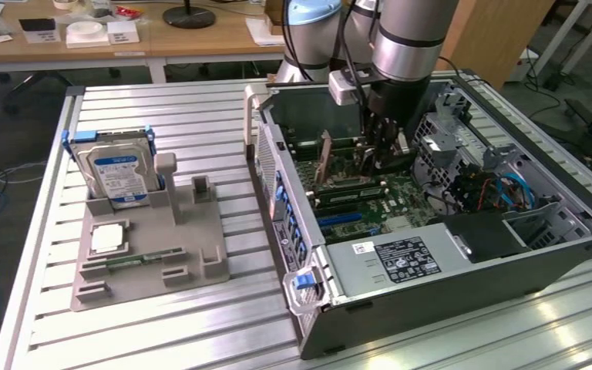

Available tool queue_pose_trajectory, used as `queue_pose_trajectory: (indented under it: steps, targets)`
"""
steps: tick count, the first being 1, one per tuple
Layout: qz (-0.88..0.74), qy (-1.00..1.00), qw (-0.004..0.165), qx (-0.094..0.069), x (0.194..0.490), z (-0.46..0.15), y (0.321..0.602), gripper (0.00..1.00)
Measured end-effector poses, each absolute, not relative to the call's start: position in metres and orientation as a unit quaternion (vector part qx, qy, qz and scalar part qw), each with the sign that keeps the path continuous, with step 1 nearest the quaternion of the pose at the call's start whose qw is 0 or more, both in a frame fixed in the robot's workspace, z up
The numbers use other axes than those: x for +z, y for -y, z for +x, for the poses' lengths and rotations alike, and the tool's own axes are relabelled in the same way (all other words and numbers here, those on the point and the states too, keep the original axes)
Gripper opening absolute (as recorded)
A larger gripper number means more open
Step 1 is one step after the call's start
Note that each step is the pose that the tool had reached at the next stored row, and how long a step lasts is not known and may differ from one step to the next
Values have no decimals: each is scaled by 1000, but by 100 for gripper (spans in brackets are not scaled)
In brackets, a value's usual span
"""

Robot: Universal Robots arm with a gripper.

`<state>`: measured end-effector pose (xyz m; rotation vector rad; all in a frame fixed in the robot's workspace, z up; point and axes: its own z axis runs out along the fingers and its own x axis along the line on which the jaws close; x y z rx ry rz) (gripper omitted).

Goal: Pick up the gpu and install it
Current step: 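Insert the gpu into the slot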

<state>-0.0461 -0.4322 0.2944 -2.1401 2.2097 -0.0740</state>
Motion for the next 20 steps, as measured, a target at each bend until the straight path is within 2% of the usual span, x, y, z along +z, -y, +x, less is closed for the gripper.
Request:
queue_pose_trajectory:
  steps: [20]
  targets:
    - [-693,-720,32,-24,280,-49,440,28]
